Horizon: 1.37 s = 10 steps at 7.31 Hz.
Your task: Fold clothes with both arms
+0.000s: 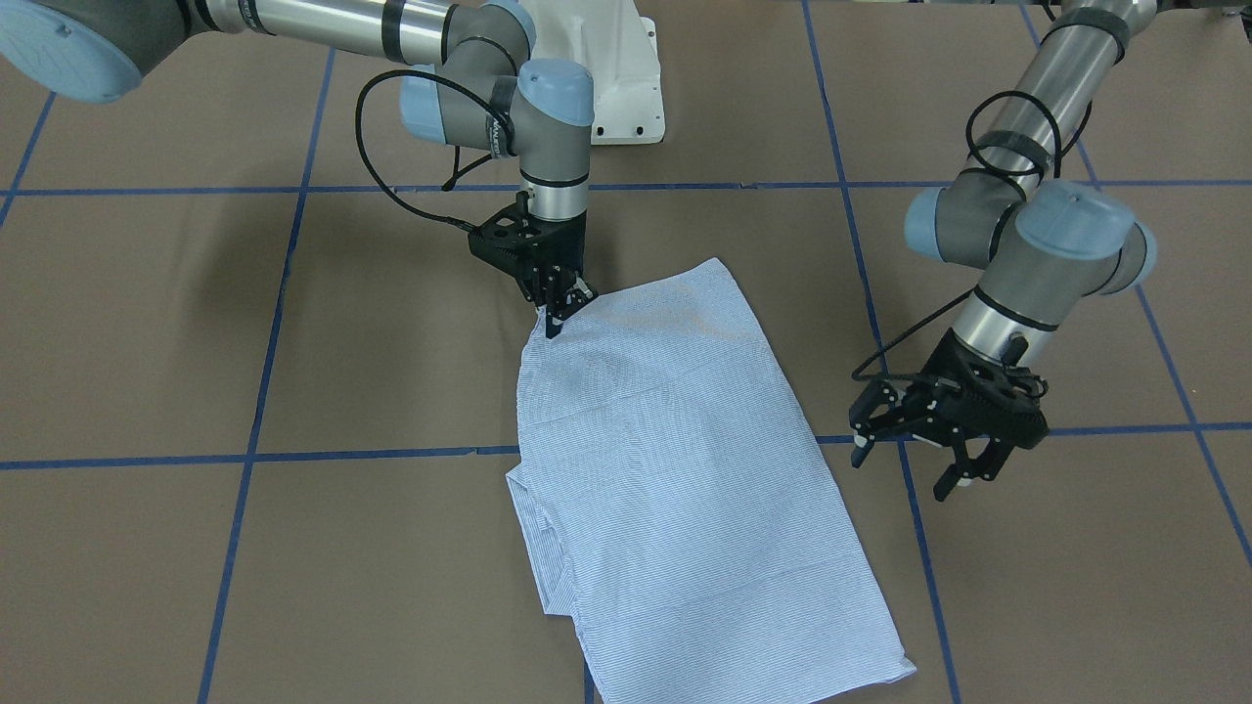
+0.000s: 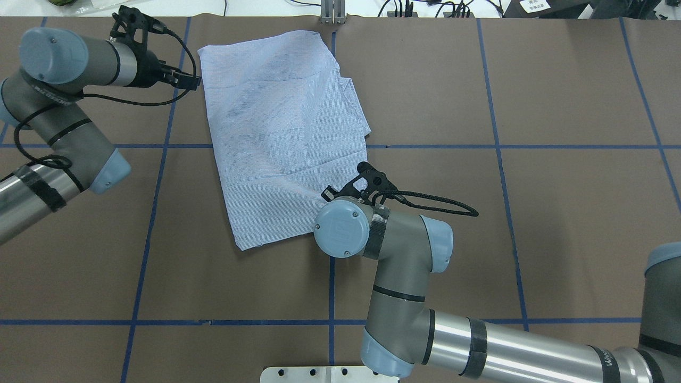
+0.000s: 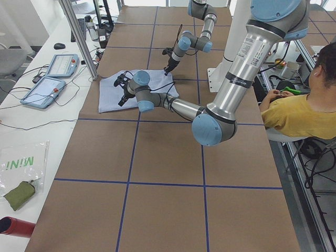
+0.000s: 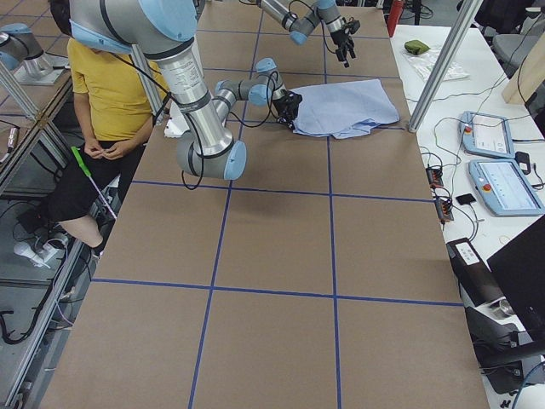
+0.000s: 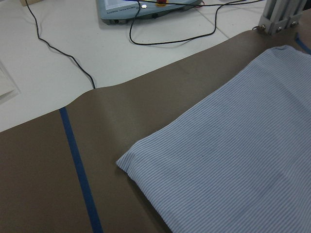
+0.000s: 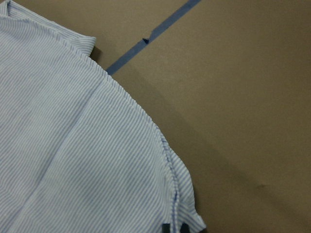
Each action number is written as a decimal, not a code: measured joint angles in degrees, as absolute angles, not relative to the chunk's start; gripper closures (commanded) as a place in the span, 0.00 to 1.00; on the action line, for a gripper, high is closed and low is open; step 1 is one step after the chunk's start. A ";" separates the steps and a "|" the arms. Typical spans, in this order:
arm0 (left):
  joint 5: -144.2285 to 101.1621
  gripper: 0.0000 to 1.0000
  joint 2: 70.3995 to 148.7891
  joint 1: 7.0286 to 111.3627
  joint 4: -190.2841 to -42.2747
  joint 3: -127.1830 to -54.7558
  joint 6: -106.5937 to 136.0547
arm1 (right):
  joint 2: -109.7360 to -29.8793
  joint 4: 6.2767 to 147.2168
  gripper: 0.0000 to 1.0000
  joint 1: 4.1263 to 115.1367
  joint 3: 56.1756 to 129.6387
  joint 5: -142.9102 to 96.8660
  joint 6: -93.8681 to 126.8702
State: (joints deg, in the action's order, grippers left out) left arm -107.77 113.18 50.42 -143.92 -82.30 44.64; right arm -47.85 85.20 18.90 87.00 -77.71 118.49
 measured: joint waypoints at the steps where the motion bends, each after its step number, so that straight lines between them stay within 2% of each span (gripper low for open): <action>1: -108.33 0.00 108.46 47.48 -143.95 -89.23 49.62 | -47.88 85.18 1.00 18.91 87.18 -77.53 118.48; 3: -106.57 0.00 98.85 40.02 -143.92 -101.81 60.70 | -47.90 85.17 1.00 18.93 87.42 -77.36 118.48; 4: -102.54 0.00 95.96 35.59 -143.53 -105.13 66.39 | -47.90 85.17 1.00 18.96 87.53 -77.26 118.48; 5: -97.98 0.03 95.21 31.38 -141.86 -106.56 71.90 | -47.90 85.17 1.00 18.97 87.73 -77.15 118.48; 7: -91.64 0.29 98.96 25.58 -133.55 -106.91 79.78 | -47.90 85.17 1.00 18.98 88.22 -77.09 118.48; 10: -89.31 0.28 102.67 22.36 -127.08 -105.31 83.97 | -47.92 85.17 1.00 19.07 89.05 -77.08 118.24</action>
